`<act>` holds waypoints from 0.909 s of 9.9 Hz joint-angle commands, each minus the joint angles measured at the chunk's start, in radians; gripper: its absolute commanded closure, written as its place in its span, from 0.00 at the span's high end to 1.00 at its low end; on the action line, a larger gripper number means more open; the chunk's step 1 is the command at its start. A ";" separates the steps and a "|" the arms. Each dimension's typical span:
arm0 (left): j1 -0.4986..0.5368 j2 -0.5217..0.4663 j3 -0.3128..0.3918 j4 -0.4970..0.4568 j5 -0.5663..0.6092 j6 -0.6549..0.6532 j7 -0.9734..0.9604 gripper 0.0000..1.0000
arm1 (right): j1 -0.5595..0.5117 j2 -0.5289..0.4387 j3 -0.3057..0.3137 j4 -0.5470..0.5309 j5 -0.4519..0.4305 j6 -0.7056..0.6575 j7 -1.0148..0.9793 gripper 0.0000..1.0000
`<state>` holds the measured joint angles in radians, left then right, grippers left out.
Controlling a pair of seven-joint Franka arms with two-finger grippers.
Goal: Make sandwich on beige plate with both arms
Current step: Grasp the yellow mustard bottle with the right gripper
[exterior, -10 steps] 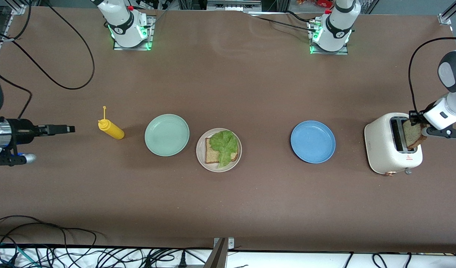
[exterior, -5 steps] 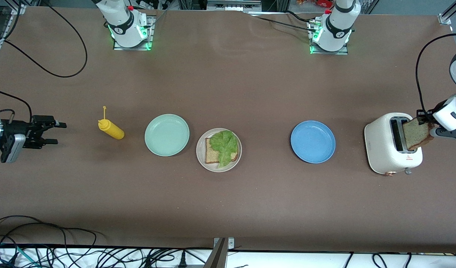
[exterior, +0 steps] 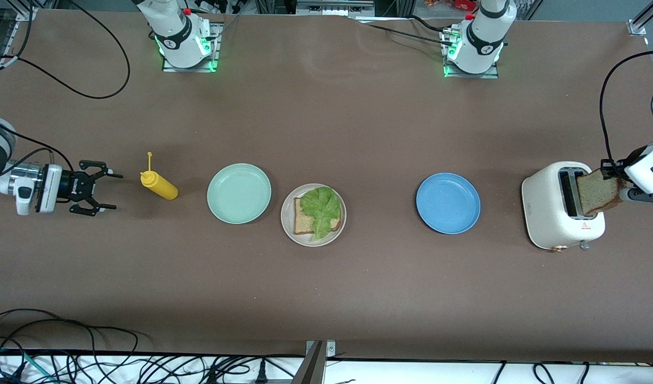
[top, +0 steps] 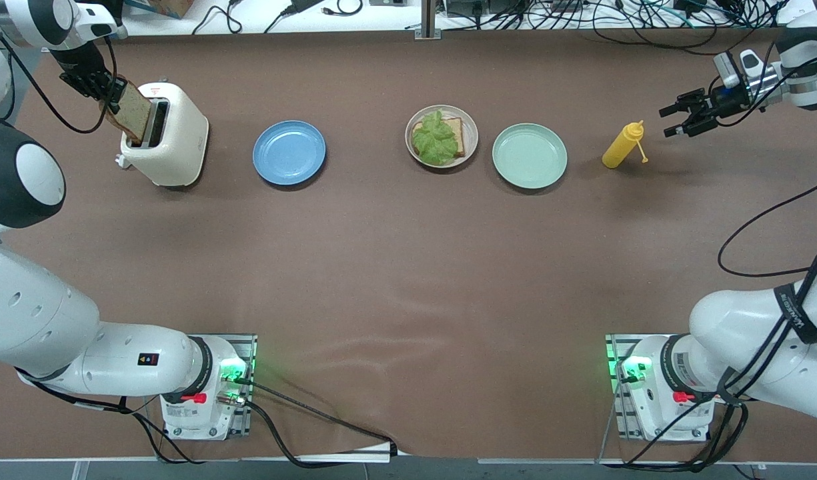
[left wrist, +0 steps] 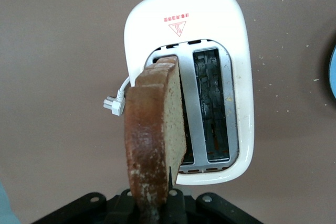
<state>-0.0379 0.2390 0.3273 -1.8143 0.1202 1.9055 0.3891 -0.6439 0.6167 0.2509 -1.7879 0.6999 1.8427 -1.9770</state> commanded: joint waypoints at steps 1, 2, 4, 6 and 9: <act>-0.002 0.019 0.001 0.038 0.026 -0.013 0.016 0.00 | -0.025 0.029 0.007 -0.060 0.108 0.029 -0.175 0.98; -0.003 0.019 -0.001 0.038 0.023 -0.011 0.016 0.00 | -0.025 0.063 0.007 -0.064 0.139 0.041 -0.224 0.98; -0.019 0.017 -0.010 0.071 0.023 -0.041 0.013 0.00 | -0.008 0.090 0.010 -0.082 0.208 0.082 -0.284 0.96; -0.020 0.043 -0.014 0.163 0.012 -0.139 0.013 0.00 | 0.029 0.119 0.013 -0.084 0.275 0.118 -0.327 0.96; -0.020 0.046 -0.016 0.187 -0.019 -0.154 0.013 0.00 | 0.065 0.133 0.011 -0.110 0.358 0.148 -0.384 0.96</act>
<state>-0.0587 0.2625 0.3098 -1.6716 0.1175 1.7830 0.3907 -0.5857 0.7543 0.2591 -1.8664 1.0122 1.9668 -2.3145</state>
